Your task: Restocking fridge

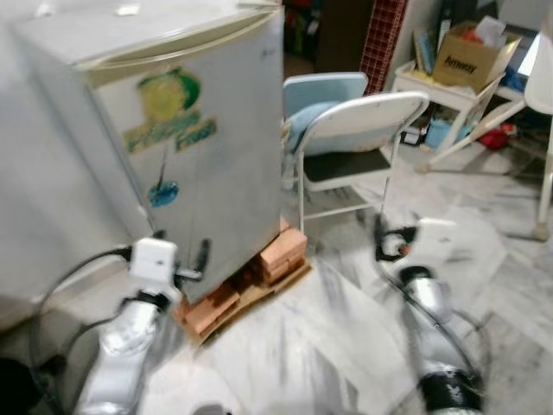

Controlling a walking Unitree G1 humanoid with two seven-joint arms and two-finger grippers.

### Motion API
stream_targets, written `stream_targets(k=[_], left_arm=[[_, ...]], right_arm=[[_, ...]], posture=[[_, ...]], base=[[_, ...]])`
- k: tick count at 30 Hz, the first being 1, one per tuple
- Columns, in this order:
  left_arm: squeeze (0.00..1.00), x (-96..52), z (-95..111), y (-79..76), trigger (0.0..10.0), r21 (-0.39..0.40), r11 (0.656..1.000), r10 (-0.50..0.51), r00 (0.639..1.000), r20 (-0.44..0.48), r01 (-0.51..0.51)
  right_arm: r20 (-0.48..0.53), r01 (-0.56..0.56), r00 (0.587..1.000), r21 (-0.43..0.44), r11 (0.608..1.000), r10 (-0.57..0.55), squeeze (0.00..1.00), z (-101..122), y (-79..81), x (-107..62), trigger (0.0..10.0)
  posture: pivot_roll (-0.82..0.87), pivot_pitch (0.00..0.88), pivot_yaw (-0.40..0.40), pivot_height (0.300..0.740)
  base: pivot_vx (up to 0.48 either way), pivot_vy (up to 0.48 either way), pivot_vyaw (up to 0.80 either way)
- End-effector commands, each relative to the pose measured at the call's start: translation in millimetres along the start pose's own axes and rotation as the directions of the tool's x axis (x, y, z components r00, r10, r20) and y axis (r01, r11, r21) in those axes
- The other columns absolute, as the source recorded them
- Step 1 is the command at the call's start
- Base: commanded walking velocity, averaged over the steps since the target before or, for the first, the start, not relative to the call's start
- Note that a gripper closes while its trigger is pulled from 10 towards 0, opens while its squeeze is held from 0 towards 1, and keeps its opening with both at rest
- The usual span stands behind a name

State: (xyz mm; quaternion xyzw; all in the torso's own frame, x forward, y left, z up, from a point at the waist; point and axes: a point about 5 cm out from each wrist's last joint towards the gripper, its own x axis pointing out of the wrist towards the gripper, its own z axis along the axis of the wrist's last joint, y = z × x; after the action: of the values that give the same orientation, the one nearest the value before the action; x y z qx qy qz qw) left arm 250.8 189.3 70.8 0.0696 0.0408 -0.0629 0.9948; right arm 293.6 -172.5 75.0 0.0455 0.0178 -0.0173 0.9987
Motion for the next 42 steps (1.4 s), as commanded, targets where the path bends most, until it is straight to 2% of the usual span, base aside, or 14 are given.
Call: stream_targets(k=[1,8,13,22,32,42], left_arm=[[0.00,2.0,-0.6,-4.5,10.0,-0.010,1.000,-0.022,1.000,-0.010,0.022],[0.00,2.6,1.4,-4.5,10.0,0.005,0.999,-0.044,0.999,0.009,0.044],[0.00,4.5,3.8,-4.9,10.0,-0.002,0.999,-0.045,0.999,0.025,0.046],[0.00,6.9,7.6,-12.1,10.0,-0.008,0.996,-0.083,0.995,0.059,0.083],[0.00,7.3,5.6,-16.0,10.0,-0.021,0.996,-0.082,0.995,0.052,0.084],[0.00,6.9,5.1,-17.8,10.0,-0.012,0.996,-0.088,0.995,0.055,0.088]], right_arm=[[0.013,0.016,1.000,-0.032,0.999,-0.016,0.00,4.3,-9.9,-0.1,10.0],[0.005,-0.004,1.000,-0.066,0.998,0.004,0.00,5.4,-9.4,4.5,10.0],[0.022,-0.006,1.000,-0.073,0.997,0.008,0.00,11.4,-9.7,10.0,10.0],[0.020,-0.009,1.000,-0.085,0.996,0.011,0.00,10.6,-12.7,8.6,10.0],[0.021,-0.012,1.000,-0.098,0.995,0.014,0.00,11.8,-14.3,9.3,10.0],[0.017,-0.020,1.000,-0.101,0.995,0.022,0.00,11.0,-12.1,8.9,10.0]], posture=[[0.03,0.000,0.024,0.740],[0.04,0.000,-0.005,0.740],[0.04,0.000,-0.016,0.740],[0.04,0.000,-0.022,0.740],[0.04,0.000,-0.028,0.740],[0.03,0.000,-0.032,0.740]], base=[[0.000,0.480,0.00],[0.000,0.480,-0.13],[0.000,0.480,-0.80],[0.000,0.476,-0.80],[0.000,0.463,-0.80],[0.000,0.000,-0.67]])
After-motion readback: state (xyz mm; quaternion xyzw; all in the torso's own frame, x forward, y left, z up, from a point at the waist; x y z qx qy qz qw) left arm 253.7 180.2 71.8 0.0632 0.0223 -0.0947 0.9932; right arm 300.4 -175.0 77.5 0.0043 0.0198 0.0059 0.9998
